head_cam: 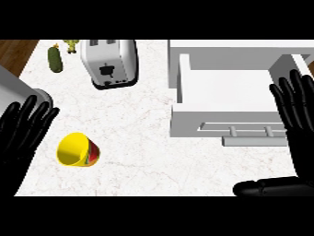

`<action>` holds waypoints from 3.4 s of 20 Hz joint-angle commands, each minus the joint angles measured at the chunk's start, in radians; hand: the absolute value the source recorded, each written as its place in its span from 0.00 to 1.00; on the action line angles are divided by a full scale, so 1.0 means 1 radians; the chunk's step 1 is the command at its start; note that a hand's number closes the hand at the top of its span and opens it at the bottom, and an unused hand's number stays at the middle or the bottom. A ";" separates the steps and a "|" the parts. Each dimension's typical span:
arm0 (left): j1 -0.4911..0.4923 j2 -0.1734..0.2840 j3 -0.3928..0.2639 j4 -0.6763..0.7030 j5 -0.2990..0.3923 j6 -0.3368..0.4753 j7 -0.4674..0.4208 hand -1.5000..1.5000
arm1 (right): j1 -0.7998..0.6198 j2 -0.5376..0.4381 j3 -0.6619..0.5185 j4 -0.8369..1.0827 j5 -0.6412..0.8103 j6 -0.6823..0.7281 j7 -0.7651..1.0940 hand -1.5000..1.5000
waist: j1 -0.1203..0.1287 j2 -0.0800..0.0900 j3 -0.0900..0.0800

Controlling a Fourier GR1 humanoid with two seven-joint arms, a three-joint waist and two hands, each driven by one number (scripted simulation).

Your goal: Pick up the cup, place it into the drawer and close the drawer

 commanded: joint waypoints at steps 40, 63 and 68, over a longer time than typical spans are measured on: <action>-0.039 0.018 0.202 0.442 -0.149 -0.150 -0.143 0.00 | -0.060 0.024 -0.047 0.054 0.004 0.042 -0.002 0.00 | -0.002 0.000 0.000; -0.148 -0.001 0.173 1.037 -0.409 -0.135 -0.643 0.00 | -0.027 -0.008 -0.105 -0.003 -0.094 0.105 0.055 0.00 | -0.004 0.000 0.000; -0.233 0.034 0.176 1.244 -0.458 -0.113 -0.759 0.00 | -0.071 0.033 -0.026 0.011 0.007 0.046 0.072 0.00 | -0.004 0.001 0.000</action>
